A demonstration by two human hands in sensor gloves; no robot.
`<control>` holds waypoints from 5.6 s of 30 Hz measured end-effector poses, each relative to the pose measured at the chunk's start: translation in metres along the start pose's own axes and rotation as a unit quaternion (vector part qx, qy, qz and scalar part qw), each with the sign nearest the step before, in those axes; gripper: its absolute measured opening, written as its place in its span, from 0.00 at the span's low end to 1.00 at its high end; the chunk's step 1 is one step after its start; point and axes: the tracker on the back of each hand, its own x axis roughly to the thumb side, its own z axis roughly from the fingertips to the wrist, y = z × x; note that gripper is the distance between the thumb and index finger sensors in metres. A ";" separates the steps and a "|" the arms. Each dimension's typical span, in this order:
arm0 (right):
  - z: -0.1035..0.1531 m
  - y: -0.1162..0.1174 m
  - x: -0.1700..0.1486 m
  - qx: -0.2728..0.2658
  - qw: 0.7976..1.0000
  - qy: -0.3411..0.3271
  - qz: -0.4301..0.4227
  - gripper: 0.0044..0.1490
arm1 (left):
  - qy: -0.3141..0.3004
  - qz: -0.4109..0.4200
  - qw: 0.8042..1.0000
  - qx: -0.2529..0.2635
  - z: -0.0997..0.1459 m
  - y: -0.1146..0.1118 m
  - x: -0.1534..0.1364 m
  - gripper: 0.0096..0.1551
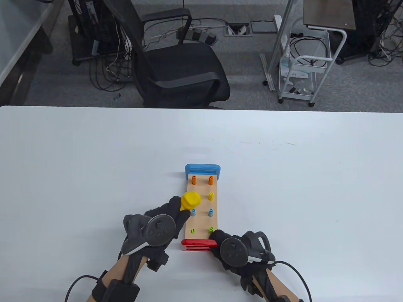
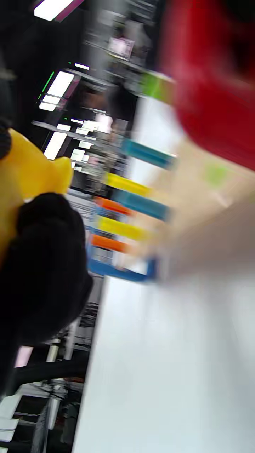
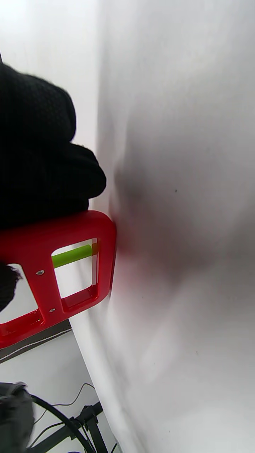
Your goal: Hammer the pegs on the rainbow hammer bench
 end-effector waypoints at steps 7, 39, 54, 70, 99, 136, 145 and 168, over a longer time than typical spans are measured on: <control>0.000 0.000 0.000 -0.001 1.000 0.002 0.002 0.32 | -0.011 0.013 0.998 0.062 0.007 0.030 0.007 0.39; 0.000 0.000 0.001 -0.002 1.000 0.002 0.005 0.32 | 0.016 0.049 0.997 0.054 0.008 0.013 0.001 0.39; 0.000 0.000 0.002 -0.002 1.000 0.003 0.007 0.32 | 0.022 -0.009 1.000 0.000 -0.002 -0.001 0.004 0.39; 0.000 0.000 0.002 -0.001 1.000 0.003 0.006 0.32 | 0.027 -0.022 0.999 -0.010 -0.002 -0.007 0.004 0.38; 0.000 0.000 0.001 -0.002 1.000 0.003 0.006 0.32 | 0.011 0.048 0.996 0.073 -0.001 0.014 0.001 0.39; 0.000 0.000 0.002 -0.004 1.000 0.002 0.006 0.32 | 0.033 -0.069 0.997 -0.033 -0.005 -0.012 0.004 0.37; 0.000 0.000 0.002 -0.007 1.000 0.003 0.009 0.32 | 0.055 0.025 0.998 0.013 -0.007 0.031 -0.001 0.40; 0.001 0.001 0.003 -0.008 1.000 0.004 0.011 0.33 | 0.089 0.027 0.996 -0.008 -0.034 0.035 0.002 0.42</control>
